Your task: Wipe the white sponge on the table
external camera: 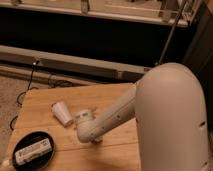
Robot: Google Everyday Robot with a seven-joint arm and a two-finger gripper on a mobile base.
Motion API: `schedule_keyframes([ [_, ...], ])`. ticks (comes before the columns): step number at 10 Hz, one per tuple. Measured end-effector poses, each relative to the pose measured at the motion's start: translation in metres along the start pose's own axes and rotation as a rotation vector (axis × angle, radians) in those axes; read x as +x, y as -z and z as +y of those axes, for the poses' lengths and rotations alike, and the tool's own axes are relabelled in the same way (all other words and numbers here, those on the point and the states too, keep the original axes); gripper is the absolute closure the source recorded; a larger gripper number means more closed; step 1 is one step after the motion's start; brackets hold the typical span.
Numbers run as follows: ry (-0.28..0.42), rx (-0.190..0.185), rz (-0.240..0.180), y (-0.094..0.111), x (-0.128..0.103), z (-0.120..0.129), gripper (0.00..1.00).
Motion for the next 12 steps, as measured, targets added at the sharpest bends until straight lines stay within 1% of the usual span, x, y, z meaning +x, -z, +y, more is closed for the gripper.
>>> schedule_keyframes([
  [2, -0.008, -0.001, 0.008, 0.0, 0.002, -0.002, 0.49],
  [5, -0.041, -0.04, 0.006, -0.011, 0.002, -0.006, 0.49],
  [7, -0.067, -0.064, 0.001, -0.021, 0.002, -0.013, 0.49],
  [9, -0.064, -0.061, 0.021, -0.026, 0.0, -0.024, 0.49],
  [12, -0.044, -0.024, 0.064, -0.025, -0.005, -0.041, 0.49],
])
